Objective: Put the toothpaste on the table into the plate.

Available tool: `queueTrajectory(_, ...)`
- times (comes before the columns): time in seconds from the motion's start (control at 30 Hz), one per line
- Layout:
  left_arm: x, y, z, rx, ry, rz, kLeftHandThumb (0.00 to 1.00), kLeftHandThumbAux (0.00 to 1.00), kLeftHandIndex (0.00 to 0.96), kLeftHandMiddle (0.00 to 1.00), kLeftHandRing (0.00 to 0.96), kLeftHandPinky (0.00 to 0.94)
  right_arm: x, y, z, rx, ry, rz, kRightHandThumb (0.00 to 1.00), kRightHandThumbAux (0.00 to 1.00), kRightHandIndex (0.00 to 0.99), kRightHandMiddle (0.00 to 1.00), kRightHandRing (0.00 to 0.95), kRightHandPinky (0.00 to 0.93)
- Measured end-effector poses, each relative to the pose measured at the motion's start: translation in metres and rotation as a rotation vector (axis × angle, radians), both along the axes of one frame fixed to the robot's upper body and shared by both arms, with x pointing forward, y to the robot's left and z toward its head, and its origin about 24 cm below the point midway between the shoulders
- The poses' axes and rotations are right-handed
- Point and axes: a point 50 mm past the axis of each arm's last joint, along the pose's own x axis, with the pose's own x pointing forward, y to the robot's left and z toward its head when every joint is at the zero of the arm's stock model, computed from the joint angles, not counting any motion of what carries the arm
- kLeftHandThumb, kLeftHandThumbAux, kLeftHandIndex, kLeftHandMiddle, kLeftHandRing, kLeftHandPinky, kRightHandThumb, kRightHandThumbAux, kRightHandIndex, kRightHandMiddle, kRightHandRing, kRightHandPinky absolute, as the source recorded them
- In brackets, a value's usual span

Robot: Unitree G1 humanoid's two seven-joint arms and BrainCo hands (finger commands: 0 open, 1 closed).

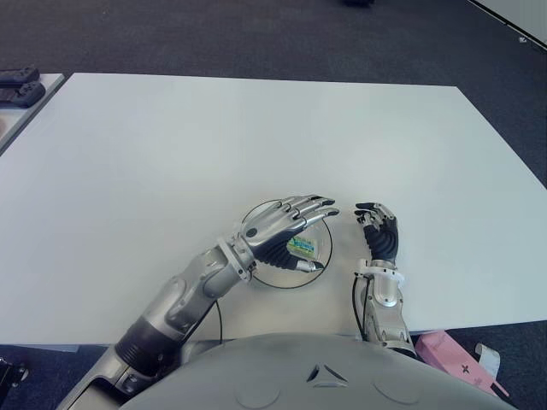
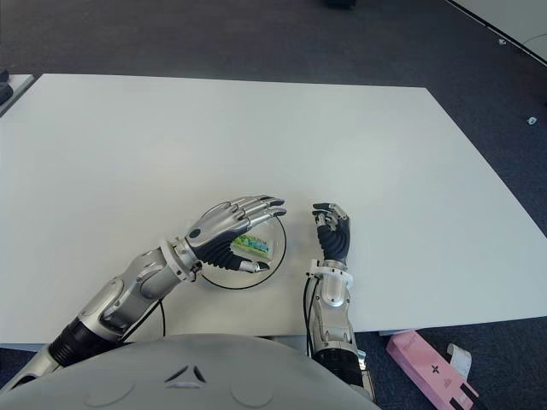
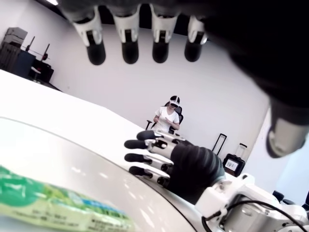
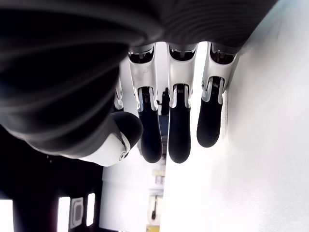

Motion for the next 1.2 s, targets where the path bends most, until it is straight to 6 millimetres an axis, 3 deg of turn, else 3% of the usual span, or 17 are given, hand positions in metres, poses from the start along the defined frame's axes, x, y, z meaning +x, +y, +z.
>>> queueTrajectory(0.37, 0.003, 0.003, 0.007, 0.029, -0.005, 0.038, 0.123, 0.374, 0.0, 0.0, 0.0, 0.0, 0.0, 0.0, 0.0, 0.001, -0.001, 0.006, 0.72, 0.732, 0.425, 0.42, 0.418, 0.411)
queueTrajectory(0.73, 0.013, 0.016, 0.01, -0.022, -0.063, 0.201, 0.146, 0.422, 0.0, 0.0, 0.0, 0.008, 0.0, -0.001, 0.0, 0.002, -0.002, 0.0, 0.72, 0.731, 0.425, 0.418, 0.421, 0.414)
queueTrajectory(0.87, 0.024, 0.032, 0.006, -0.188, -0.049, 0.357, 0.152, 0.509, 0.0, 0.0, 0.0, 0.107, 0.001, -0.001, 0.0, 0.002, -0.002, -0.002, 0.72, 0.731, 0.425, 0.419, 0.423, 0.415)
queueTrajectory(1.0, 0.032, 0.044, 0.006, -0.335, -0.069, 0.501, 0.146, 0.578, 0.0, 0.0, 0.013, 0.141, 0.001, -0.002, -0.001, 0.002, -0.002, -0.005, 0.72, 0.731, 0.425, 0.42, 0.424, 0.415)
queueTrajectory(1.1, 0.034, 0.048, 0.007, -0.418, -0.085, 0.578, 0.086, 0.702, 0.06, 0.105, 0.119, 0.198, 0.002, -0.002, -0.001, 0.001, -0.002, -0.006, 0.72, 0.731, 0.425, 0.423, 0.427, 0.419)
queueTrajectory(1.2, 0.036, 0.053, 0.007, -0.5, -0.079, 0.675, 0.06, 0.767, 0.119, 0.156, 0.165, 0.218, 0.003, -0.002, -0.001, 0.0, -0.002, -0.004, 0.719, 0.731, 0.425, 0.423, 0.427, 0.419)
